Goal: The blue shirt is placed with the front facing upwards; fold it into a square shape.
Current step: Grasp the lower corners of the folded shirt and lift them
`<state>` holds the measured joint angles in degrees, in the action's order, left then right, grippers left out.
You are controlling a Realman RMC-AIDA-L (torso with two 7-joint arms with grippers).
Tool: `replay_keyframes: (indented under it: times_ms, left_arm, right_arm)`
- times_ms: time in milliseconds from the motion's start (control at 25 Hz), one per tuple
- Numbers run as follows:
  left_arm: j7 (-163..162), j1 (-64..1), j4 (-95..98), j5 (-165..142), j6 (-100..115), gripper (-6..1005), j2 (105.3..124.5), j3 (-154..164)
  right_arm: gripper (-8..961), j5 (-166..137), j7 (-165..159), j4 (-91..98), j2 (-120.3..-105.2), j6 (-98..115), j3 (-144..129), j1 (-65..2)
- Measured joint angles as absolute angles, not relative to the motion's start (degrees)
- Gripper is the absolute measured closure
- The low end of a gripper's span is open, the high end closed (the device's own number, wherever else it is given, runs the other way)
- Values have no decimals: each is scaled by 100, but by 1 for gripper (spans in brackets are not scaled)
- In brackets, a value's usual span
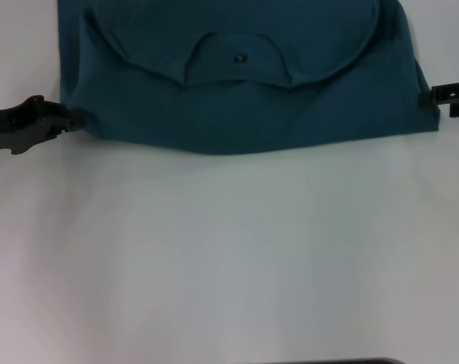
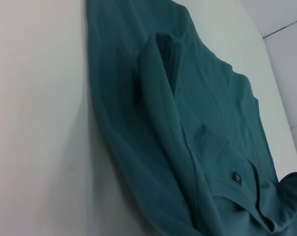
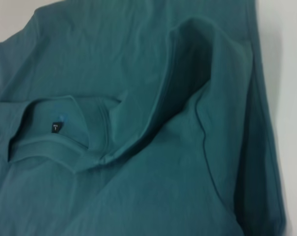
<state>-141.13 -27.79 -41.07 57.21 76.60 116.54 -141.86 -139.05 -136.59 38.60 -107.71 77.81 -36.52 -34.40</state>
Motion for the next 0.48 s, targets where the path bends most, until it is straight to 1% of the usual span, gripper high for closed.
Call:
replay_keyframes:
  times_ms: [360, 480]
  left_arm:
    - [-14144, -2790, -4105, 5699, 7664, 889, 11654, -14186]
    - [-14142, -2788, -4104, 5704, 7664, 889, 11654, -14186]
  right_arm:
    - [72, -13905, -13620, 3851, -10813, 7674, -3709, -3517]
    - [74, -13905, -13500, 3849, -10863, 7632, -3709, -3519]
